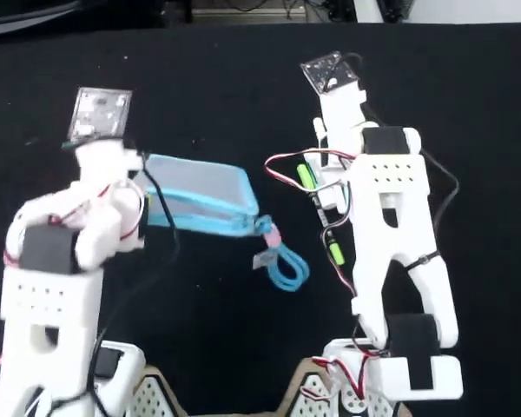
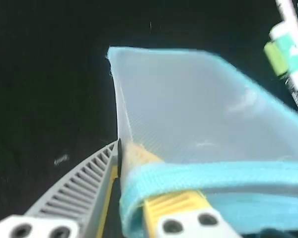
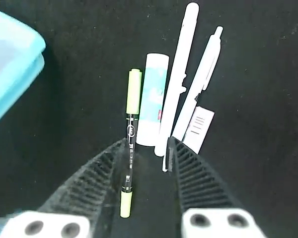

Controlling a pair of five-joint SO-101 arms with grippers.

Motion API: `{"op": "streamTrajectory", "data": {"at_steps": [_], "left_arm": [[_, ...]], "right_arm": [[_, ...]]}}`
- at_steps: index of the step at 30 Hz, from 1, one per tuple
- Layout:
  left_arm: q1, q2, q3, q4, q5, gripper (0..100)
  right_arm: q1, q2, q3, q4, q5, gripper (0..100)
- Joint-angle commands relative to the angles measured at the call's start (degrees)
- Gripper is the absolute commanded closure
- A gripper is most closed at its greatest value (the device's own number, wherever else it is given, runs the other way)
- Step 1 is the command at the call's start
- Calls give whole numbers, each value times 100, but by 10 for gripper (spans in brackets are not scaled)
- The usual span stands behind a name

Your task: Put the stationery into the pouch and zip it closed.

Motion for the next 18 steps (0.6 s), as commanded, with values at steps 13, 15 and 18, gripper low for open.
{"op": "streamTrajectory", "data": {"at_steps": [13,15,18], "left_arm": [[-75,-1152,1508,-1160,369,970],[-57,-1152,1622,-1196,369,970],[-40,-1152,1771,-1204,369,970]], "right_arm": [[53,13,-40,-440,9,885],[35,22,-40,-457,9,885],[35,31,-4,-554,26,885]]}}
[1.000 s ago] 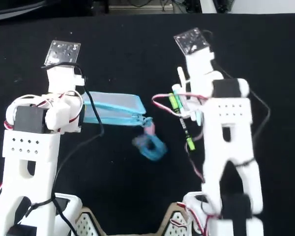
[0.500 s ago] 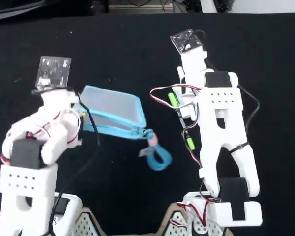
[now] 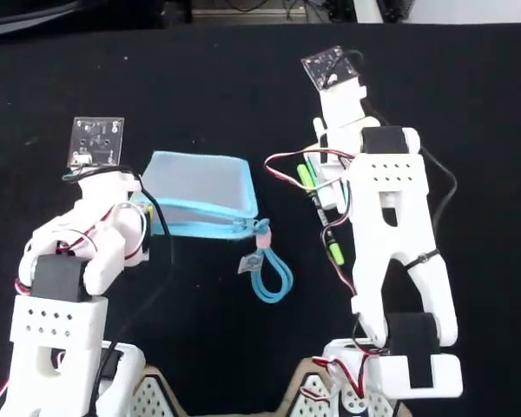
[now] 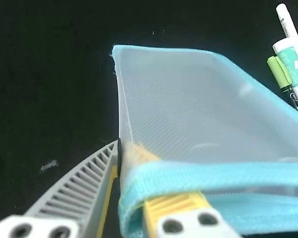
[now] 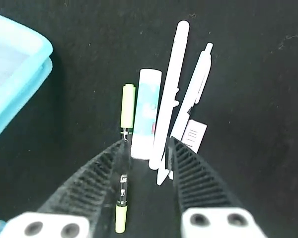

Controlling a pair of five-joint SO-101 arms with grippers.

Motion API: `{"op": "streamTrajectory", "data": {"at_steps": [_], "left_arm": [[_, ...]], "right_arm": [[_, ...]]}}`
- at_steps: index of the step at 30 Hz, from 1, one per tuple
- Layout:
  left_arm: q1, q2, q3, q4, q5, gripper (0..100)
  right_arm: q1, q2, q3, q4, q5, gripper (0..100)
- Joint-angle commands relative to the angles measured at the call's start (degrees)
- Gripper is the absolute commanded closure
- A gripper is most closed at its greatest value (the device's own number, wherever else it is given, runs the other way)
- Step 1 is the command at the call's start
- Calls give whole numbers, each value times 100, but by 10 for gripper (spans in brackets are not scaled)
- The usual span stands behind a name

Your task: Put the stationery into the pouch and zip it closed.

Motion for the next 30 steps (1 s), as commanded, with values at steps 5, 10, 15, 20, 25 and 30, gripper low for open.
{"op": "streamTrajectory", "data": {"at_steps": [5,10,15,20,25,30], "left_arm": [[-31,-97,136,-114,53,970],[-31,-97,189,-114,53,970],[-22,-97,189,-114,53,970],[-22,-97,189,-193,53,970],[-22,-97,321,-642,53,970],[-22,-79,356,-844,88,970]], "right_arm": [[88,382,136,-457,62,885],[563,1103,-347,-440,158,885],[923,1921,-989,-176,132,885],[1020,2774,-1780,167,132,881],[1081,3565,-2800,545,132,881],[1125,4277,-3952,1029,132,881]]}}
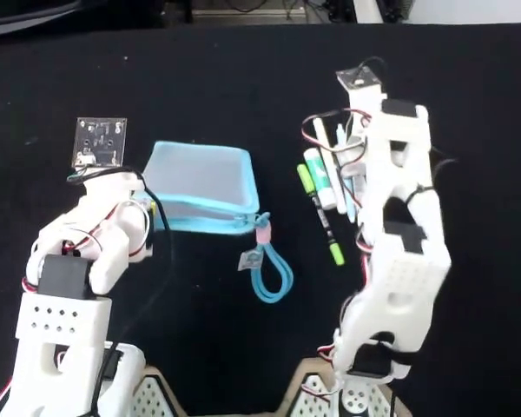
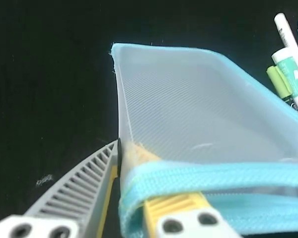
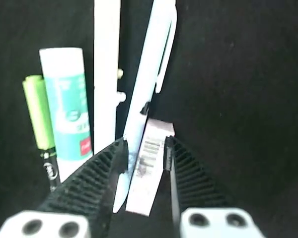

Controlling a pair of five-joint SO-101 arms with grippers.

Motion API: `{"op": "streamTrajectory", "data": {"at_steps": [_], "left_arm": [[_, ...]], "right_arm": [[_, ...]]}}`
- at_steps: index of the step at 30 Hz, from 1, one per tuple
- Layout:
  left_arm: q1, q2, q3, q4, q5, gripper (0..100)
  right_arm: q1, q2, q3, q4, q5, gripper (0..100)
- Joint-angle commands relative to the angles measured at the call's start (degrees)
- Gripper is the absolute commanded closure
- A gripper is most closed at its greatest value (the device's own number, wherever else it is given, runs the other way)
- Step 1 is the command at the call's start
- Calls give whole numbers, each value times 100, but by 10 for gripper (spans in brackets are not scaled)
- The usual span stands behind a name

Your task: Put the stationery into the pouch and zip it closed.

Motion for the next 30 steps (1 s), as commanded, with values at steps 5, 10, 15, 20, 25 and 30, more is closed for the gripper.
{"op": "streamTrajectory", "data": {"at_steps": [5,10,15,20,25,30], "left_arm": [[-31,-35,286,-396,88,970],[-31,-35,391,-413,88,970],[-40,-44,409,-422,79,970],[-40,-44,418,-396,70,970],[-57,-44,418,-396,70,970],[-75,-44,418,-396,62,970]], "right_arm": [[290,927,-2044,888,62,881],[466,1622,-2730,1231,70,881],[422,2070,-3327,1697,70,881],[422,2105,-4400,2567,18,881],[290,2105,-4716,2813,-70,881],[229,2114,-4690,2831,-141,822]]}}
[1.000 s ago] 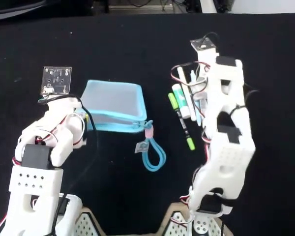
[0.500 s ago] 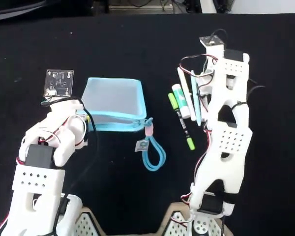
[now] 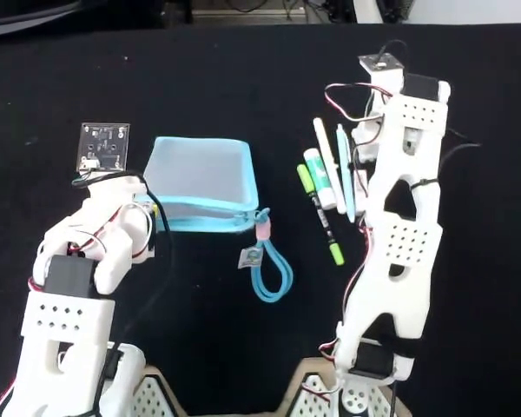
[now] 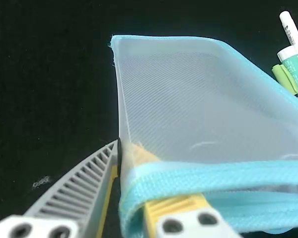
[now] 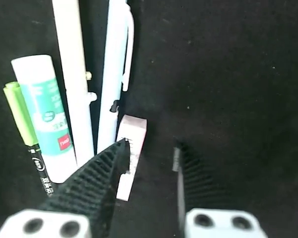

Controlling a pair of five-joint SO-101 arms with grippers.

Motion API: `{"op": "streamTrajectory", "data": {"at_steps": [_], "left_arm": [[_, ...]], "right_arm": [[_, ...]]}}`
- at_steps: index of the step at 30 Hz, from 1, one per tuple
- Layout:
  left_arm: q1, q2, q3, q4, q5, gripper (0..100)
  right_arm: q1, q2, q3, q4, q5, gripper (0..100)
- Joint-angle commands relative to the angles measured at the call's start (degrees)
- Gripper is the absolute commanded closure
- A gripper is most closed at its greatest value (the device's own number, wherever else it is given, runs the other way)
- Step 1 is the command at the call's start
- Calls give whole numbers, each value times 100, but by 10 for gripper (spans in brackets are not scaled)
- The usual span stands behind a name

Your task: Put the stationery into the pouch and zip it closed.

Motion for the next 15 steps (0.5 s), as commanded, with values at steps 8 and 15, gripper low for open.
{"op": "streamTrajectory", "data": {"at_steps": [8,15], "left_arm": [[-66,-44,-13,-79,53,970],[-75,-44,-13,-79,53,970]], "right_arm": [[-308,-119,400,185,-9,821],[-360,-75,532,70,-9,821]]}}
